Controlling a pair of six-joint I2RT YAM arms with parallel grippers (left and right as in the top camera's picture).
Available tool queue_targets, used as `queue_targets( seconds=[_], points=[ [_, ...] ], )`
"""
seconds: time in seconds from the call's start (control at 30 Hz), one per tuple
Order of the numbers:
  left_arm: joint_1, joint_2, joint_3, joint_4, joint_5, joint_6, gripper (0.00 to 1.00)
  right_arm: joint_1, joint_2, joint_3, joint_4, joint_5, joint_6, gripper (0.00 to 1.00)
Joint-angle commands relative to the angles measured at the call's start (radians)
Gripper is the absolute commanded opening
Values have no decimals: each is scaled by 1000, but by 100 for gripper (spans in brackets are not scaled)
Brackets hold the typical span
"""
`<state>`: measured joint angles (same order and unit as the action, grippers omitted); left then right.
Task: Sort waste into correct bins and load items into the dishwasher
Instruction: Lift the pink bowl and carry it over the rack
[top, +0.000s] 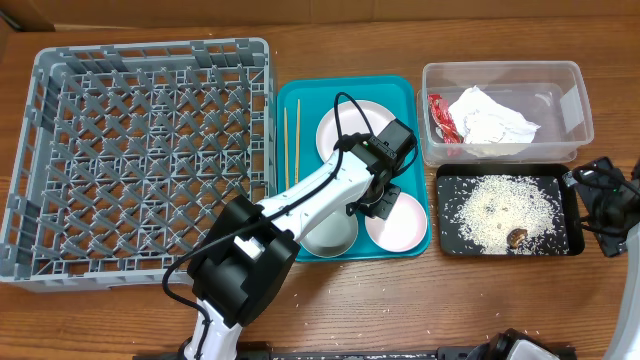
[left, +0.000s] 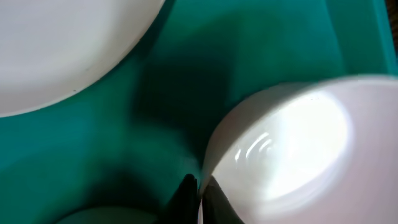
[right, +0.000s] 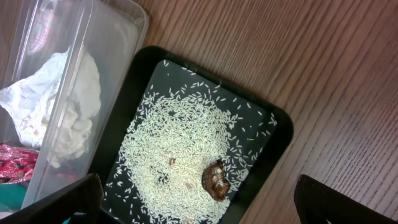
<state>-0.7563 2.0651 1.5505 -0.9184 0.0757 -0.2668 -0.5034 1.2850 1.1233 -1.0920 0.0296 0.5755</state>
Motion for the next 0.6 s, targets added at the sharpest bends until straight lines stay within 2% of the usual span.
queue_targets(
  seconds=[0.0,0.37,0.57],
  points=[
    [10,12,2,-1,3,5,4,-4,-2,10,5,-1,-7,100],
    [12,-1,31,-41,3,5,4,-4,-2,10,5,-1,-7,100],
    [28,-66,161,-151,-14,9,4,-4,-2,10,5,-1,-7,100]
  ],
)
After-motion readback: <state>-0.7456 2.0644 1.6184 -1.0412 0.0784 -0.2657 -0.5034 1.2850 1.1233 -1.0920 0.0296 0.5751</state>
